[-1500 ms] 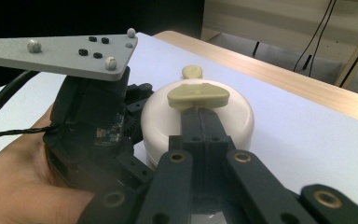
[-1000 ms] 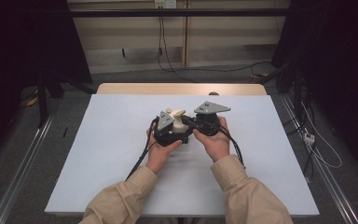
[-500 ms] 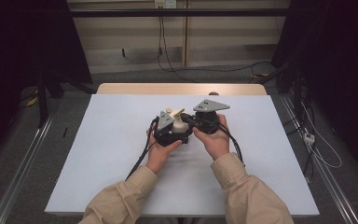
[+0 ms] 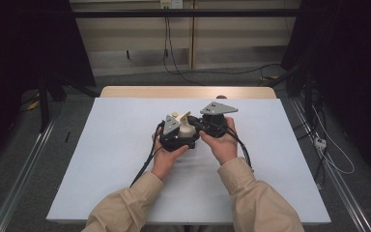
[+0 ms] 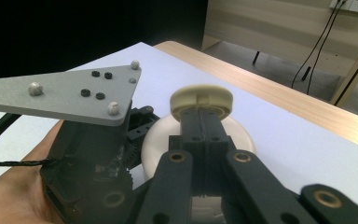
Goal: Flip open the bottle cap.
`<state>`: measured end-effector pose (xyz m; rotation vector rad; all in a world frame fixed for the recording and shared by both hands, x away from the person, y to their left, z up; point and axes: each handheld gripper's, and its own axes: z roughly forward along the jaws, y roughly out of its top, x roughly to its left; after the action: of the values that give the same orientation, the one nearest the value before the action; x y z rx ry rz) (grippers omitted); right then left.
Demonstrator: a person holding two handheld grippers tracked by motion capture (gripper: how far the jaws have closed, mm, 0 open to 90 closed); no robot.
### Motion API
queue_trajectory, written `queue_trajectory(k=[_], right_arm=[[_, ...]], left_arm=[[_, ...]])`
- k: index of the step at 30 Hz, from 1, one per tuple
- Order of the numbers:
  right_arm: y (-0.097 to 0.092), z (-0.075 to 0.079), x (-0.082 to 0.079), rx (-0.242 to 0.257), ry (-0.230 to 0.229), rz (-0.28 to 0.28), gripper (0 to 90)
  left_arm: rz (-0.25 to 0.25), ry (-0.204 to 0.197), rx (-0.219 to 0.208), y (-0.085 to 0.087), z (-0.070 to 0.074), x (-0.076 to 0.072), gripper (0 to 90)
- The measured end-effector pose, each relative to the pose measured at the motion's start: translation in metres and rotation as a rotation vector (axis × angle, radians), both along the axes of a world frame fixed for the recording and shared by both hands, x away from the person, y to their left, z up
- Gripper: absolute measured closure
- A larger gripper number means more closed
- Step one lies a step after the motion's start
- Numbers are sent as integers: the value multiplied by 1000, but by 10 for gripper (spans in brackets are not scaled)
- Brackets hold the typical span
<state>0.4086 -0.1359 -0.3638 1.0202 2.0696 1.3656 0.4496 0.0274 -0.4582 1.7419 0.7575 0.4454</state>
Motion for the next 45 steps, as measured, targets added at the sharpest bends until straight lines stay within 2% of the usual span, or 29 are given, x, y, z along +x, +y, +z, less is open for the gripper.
queue_trajectory(k=[9,11,27,45], right_arm=[[6,-2,2,8,4,12,900],[6,-3,2,-6,4,6,900],[5,-2,7,-2,-11,-16,900],[11,-2,13,-5,-9,-12,900]], left_arm=[[1,0,-2,0,0,0,60],[-1,-1,-2,0,0,0,60],[-1,-1,-1,0,0,0,60],[-1,0,0,0,0,0,60]])
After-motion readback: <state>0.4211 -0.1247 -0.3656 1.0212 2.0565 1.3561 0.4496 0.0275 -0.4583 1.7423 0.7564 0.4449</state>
